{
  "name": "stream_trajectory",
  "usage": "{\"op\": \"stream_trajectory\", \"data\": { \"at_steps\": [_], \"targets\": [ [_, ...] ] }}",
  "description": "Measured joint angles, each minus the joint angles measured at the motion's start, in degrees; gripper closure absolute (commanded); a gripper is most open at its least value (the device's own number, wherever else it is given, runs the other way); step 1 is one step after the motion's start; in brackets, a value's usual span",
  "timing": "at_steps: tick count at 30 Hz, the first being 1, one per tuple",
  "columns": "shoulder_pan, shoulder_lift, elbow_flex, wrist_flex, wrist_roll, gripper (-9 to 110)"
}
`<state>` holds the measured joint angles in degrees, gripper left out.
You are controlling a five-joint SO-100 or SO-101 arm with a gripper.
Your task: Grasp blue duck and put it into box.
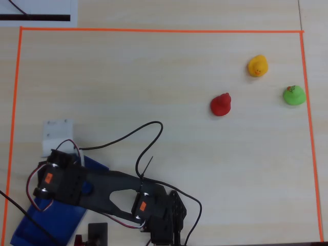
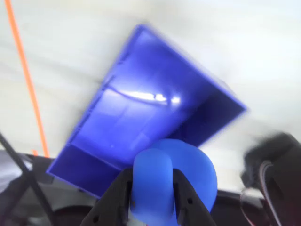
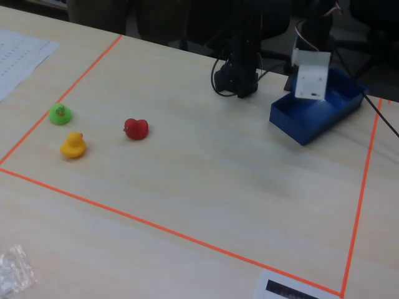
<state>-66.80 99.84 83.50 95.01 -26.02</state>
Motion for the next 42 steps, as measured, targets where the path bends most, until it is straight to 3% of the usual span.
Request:
{"op": "stream_trajectory", "data": {
  "at_steps": [11,16,23,25,30,36,42],
  "targets": [
    [-3.96,-2.29,16.61,-17.75,-0.62,100],
    [-5.19,-0.44,22.41,-19.95,-0.62,75],
    [1.05,4.75,22.76,-20.04,-3.52,71],
    [4.48,7.03,23.29,-18.98,-4.92,73],
    [14.24,15.38,24.43,-16.44,-9.67,100],
    [32.26,29.27,27.95,-21.80,-18.28,101],
    [47.55,49.75,44.30,-35.95,-27.07,101]
  ]
}}
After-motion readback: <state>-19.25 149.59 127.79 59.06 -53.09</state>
